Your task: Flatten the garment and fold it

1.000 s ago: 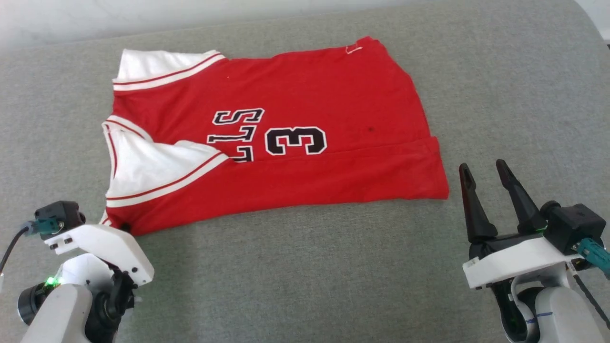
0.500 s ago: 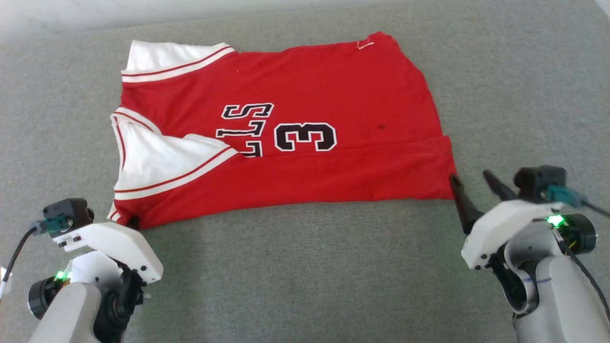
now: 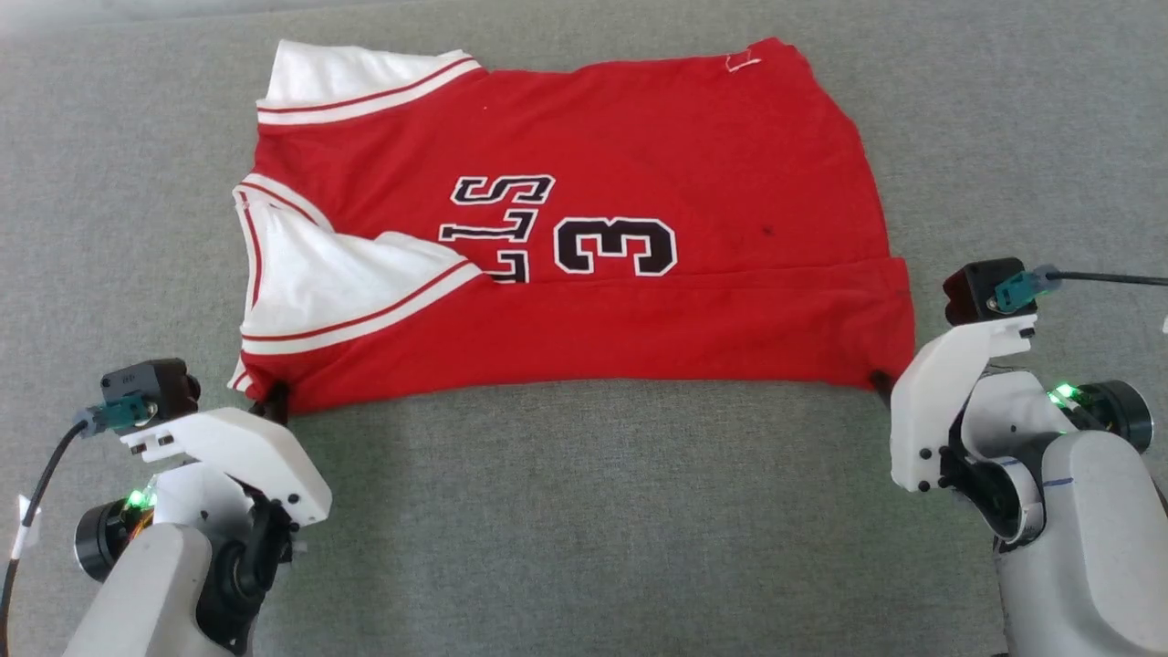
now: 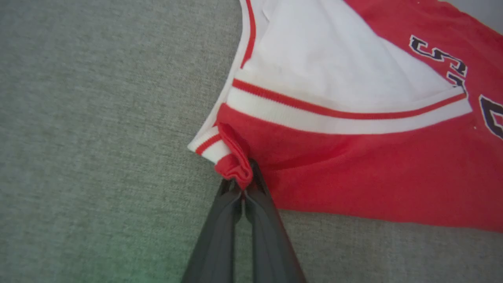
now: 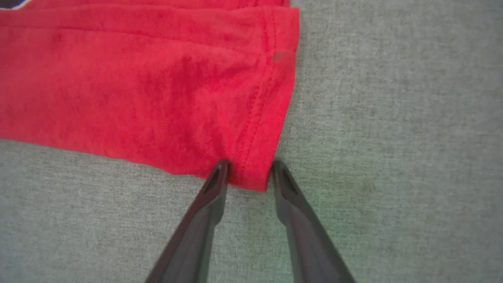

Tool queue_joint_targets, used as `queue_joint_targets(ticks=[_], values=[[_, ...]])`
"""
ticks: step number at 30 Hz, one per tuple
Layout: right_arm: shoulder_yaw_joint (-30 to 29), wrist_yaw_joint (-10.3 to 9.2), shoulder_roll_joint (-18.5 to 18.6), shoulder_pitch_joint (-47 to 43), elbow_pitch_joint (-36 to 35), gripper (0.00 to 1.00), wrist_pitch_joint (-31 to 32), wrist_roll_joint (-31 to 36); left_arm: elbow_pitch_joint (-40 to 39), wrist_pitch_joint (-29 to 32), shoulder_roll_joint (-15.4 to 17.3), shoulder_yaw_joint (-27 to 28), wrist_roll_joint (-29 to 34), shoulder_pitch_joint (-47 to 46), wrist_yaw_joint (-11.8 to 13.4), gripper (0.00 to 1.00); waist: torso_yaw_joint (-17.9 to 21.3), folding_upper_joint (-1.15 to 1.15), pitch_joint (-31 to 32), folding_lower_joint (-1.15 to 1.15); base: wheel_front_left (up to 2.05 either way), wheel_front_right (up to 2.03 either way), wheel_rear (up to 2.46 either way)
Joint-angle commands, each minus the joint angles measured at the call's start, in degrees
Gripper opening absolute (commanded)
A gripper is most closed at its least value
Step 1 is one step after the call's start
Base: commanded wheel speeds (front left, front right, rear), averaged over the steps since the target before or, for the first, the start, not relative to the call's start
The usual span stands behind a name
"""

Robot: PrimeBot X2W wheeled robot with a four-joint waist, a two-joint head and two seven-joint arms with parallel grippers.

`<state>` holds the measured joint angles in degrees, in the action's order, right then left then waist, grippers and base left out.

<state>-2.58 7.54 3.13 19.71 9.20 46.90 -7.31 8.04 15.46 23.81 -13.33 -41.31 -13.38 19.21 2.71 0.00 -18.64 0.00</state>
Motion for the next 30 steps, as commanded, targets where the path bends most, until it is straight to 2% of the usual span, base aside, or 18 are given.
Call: queue_joint_targets(ticks=[1,3,8,12,15,19,24,30], values=[[0.2,-0.05,-0.2,-0.3,-0.2,0.0,0.9,0.5,1.2,-0.1,-0.7,-0.9,0.5,-0.2,-0.4,0.0,-0.2,0.0,0.0,0.0,0.0,0.0,0.0],[-0.3,-0.05,-0.2,-0.1,-2.1,0.0,0.2,1.6,1.2,-1.9,-0.6,-0.7,1.2,-0.5,-0.7,0.0,-0.4,0.0,0.3,0.0,0.0,0.0,0.0],[-1.9,-0.05,-0.2,-0.8,-5.4,0.0,-8.4,2.7,1.2,-8.4,-0.3,-0.5,4.0,-0.9,-1.0,0.0,-0.8,0.0,2.3,0.0,0.0,0.0,0.0],[-2.2,-0.05,-0.2,-2.6,-7.1,0.0,-15.0,2.5,-0.1,-11.6,0.2,-0.1,5.5,0.5,-0.4,0.0,-1.0,0.0,4.5,0.0,0.0,0.0,0.0],[-1.9,-0.05,0.4,-4.7,-8.5,0.0,-16.8,2.8,-2.1,-11.6,1.1,0.0,6.2,2.7,0.7,0.0,-1.1,0.0,6.2,0.0,0.0,0.0,0.0],[-1.0,-0.05,2.2,-8.6,-10.9,0.0,-15.6,2.3,-5.5,-9.5,2.8,0.4,6.5,7.4,3.0,0.0,-1.2,0.0,8.0,0.0,0.0,0.0,0.0],[-0.1,-0.05,3.8,-14.3,-14.1,0.0,-10.4,0.4,-9.3,-6.1,3.7,1.1,4.8,14.5,5.6,0.0,-1.3,0.0,8.9,0.0,0.0,0.0,0.0],[0.3,-0.05,4.5,-20.9,-16.0,0.0,-2.7,-2.0,-10.6,-3.5,3.9,0.9,2.9,20.8,6.4,0.0,-1.6,0.0,9.2,0.0,0.0,0.0,0.0]])
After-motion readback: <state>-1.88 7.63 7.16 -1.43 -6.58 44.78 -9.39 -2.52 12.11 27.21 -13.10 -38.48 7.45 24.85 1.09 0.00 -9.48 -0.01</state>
